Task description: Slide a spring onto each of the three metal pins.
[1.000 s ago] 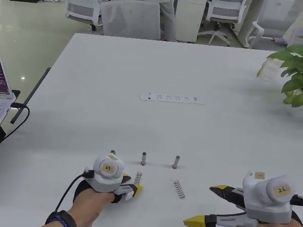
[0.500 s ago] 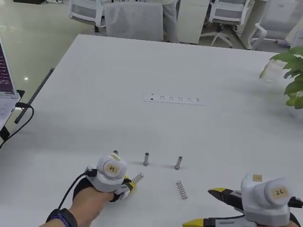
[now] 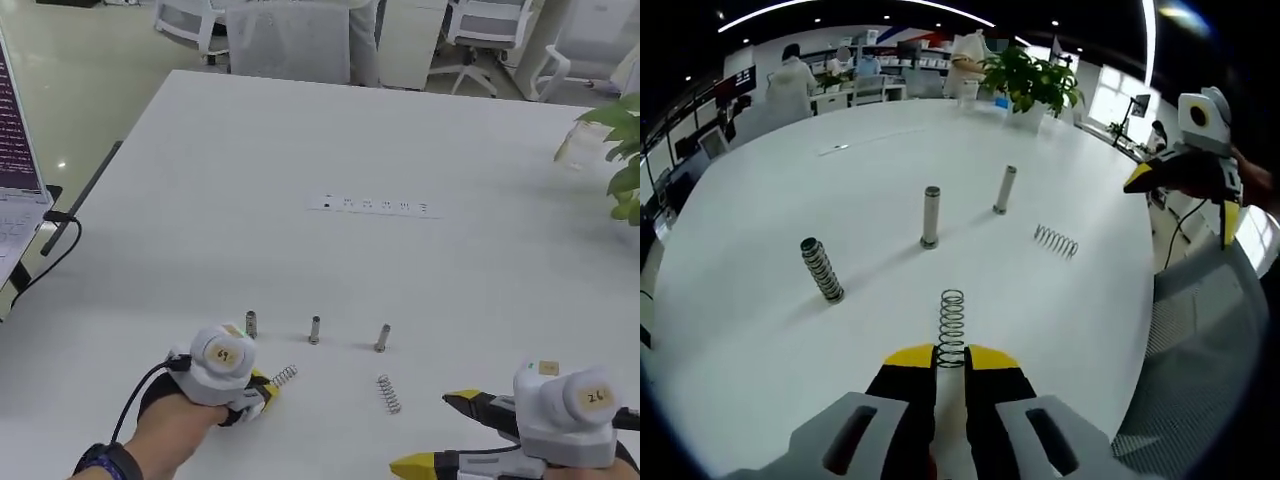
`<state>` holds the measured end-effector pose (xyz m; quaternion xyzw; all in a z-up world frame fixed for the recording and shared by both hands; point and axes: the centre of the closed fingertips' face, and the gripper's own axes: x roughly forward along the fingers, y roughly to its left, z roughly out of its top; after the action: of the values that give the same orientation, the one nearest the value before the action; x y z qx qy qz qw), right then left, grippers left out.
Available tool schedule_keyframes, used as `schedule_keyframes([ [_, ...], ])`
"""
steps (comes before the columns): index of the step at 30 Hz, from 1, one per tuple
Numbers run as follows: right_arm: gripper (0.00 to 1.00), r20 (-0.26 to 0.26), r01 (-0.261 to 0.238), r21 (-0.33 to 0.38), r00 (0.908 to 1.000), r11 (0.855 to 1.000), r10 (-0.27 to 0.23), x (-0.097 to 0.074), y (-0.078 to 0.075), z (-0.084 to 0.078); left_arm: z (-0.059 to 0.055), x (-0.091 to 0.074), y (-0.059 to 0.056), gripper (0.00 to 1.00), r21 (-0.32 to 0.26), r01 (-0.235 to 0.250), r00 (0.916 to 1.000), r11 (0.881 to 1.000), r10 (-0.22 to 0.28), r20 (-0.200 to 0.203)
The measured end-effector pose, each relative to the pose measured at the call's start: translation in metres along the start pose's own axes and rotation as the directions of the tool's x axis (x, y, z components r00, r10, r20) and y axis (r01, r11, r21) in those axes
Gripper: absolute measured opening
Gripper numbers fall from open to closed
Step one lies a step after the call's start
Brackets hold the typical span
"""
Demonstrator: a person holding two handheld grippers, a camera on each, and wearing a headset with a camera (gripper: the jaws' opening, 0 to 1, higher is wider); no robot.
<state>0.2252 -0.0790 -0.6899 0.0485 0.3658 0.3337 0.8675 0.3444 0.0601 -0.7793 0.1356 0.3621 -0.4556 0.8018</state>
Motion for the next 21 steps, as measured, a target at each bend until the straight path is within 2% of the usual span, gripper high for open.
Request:
schedule_keyframes([
  [10,0.81,-0.006,-0.024,-0.007,0.9997,1.000,0.024,0.006,0.006,0.001,-0.010,-0.018,0.003,0.02,-0.001,-0.005,0.9999,1.000,0.005,0.010],
  [21,0.79,-0.025,-0.083,-0.021,0.9963,0.996,0.083,0.019,0.021,0.001,-0.018,-0.034,0.009,0.02,-0.008,-0.012,0.9998,1.000,0.012,0.015],
])
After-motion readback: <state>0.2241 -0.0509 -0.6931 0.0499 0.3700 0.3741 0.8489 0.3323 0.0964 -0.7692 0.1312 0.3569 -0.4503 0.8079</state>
